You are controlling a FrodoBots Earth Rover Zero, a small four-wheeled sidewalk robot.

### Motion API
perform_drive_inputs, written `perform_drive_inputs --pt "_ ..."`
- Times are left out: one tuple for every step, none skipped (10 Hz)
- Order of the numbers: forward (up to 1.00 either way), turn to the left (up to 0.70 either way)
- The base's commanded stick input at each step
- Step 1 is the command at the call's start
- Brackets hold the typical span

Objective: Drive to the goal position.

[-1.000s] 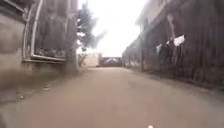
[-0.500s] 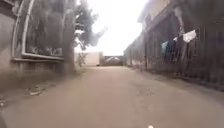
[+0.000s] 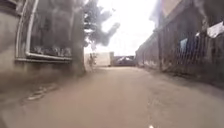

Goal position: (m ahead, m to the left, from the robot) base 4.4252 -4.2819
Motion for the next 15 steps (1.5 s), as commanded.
perform_drive_inputs --pt "0.85 0.01" --pt "0.85 0.01" --pt "0.85 0.01" --pt "0.85 0.01" --pt "0.85 0.01" --pt "0.85 0.01" --pt "0.85 0.01" --pt "0.85 0.01" --pt "0.85 -0.02" --pt "0.85 -0.06" --pt "0.85 -0.13" --pt "0.85 -0.28" --pt "0.85 -0.07" --pt "0.85 0.01" --pt "0.85 0.01"
